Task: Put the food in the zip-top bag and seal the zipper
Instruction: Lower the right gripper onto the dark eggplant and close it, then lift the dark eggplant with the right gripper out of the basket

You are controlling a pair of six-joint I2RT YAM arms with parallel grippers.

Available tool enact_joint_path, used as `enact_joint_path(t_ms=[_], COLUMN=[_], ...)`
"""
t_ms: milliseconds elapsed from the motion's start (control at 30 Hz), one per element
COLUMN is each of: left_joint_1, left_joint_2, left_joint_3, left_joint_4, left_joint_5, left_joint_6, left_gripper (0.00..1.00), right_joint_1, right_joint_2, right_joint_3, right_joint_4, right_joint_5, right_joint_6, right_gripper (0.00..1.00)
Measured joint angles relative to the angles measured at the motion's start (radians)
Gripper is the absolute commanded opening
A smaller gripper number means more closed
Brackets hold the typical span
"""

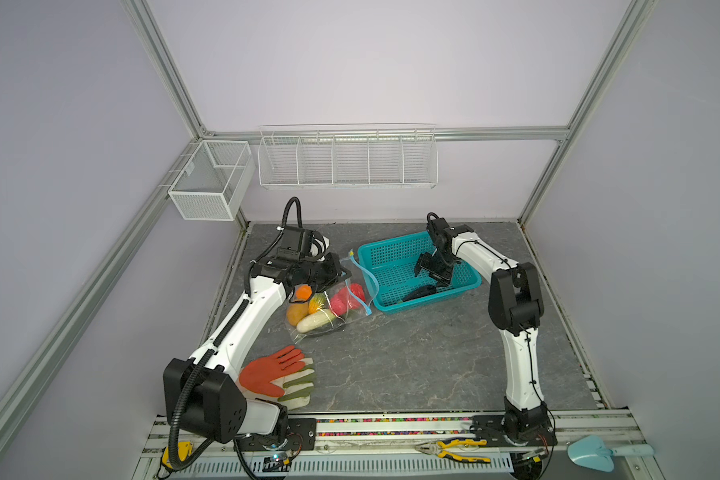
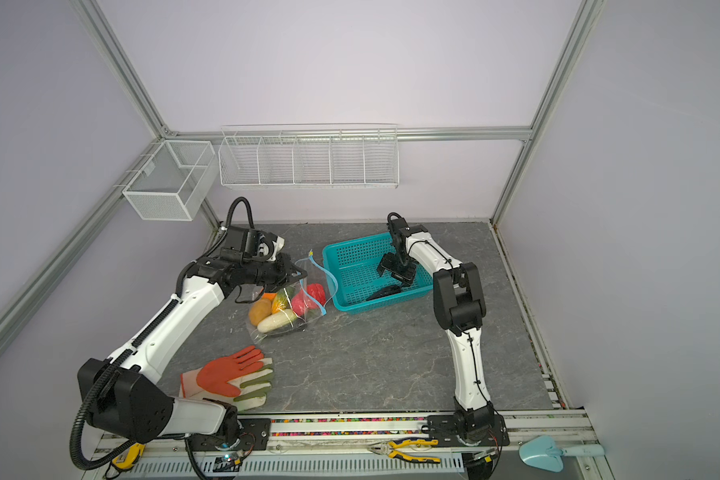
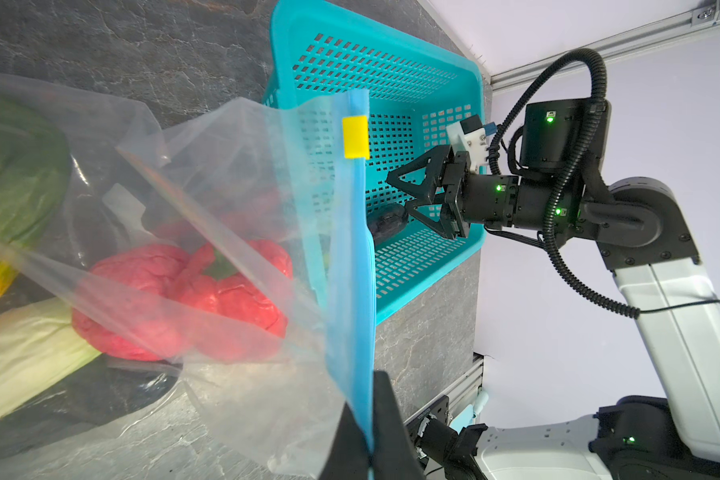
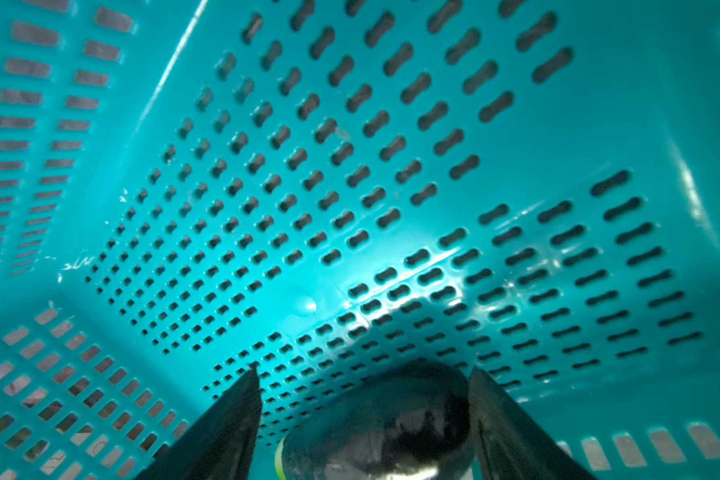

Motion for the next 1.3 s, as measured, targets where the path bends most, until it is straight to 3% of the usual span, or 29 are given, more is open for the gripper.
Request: enact_joint_path(t_ms=[700, 1033, 1300], left_joint_1=[0.0, 0.0, 0.0], left_joint_2=[-0.017, -0.017, -0.017], left_joint_3=[-0.018, -0.031, -0.031], left_joint_4=[-0.001, 0.006, 0.011], left_joint_5=[-0.004, -0.003, 0.0], left_joint_6=[0.007, 0.007, 0.007], left_gripper=[0.0, 0.0, 0.0], right_joint_1=[0.039, 0.047, 0.068], right_joint_2=[0.068, -0.077, -0.113], right_joint_3=[0.193, -0.017, -0.089], right_joint_4=[-0.015, -0.094, -0.081], right_joint_5=[0.035, 0.102, 0.069], right_joint_6=[-0.004, -0.034, -0.022], right_gripper=[0.8, 0.79, 0.79])
